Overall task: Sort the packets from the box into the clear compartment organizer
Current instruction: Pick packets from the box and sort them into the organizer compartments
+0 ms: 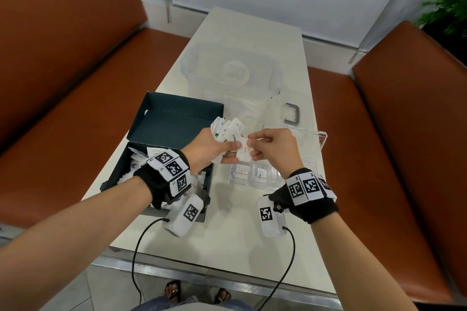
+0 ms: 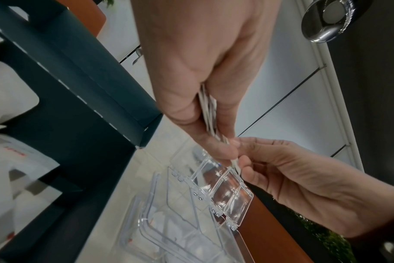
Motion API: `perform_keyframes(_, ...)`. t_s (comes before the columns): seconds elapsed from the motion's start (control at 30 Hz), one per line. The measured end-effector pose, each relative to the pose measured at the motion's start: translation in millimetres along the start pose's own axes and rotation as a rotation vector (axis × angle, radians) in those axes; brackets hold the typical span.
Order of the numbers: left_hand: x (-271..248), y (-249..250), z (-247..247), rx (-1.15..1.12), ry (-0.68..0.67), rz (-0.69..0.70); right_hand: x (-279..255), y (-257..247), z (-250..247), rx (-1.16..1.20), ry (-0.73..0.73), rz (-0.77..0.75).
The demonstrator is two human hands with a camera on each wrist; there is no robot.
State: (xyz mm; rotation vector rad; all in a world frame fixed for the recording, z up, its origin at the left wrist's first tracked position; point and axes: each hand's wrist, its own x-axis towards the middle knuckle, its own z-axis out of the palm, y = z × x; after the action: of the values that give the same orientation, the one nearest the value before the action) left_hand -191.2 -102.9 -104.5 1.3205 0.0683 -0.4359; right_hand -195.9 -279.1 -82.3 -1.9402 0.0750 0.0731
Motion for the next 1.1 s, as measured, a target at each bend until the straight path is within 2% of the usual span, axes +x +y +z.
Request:
perform_keyframes(0.2,1,-2,-1,0.061,0.015,0.001,1,-3,1,-0.038,-0.026,0.019)
perform_keyframes(0.4,0,-2,-2,0.132,0.016,-0.002,10,-9,-5,-0.183,-0.167,0.056)
perform_keyframes(0.57,-3,2,-11,0.055,0.031,0.02,27,1,-20,-0.197,-0.033,0.044)
perform_keyframes(0.77,-9,4,-15,0.039,0.047,0.022,32,27,6,-0.588,-0.084,0.084)
perform_keyframes(0.93,-12,5,-14,0.041,0.049,0.015,31,35,30,-0.818,-0.097,0.162)
perform_keyframes(1.1,-16,7,-14,0.031,0.063,0.007,28,46,45,-1.16,-0.092,0.082)
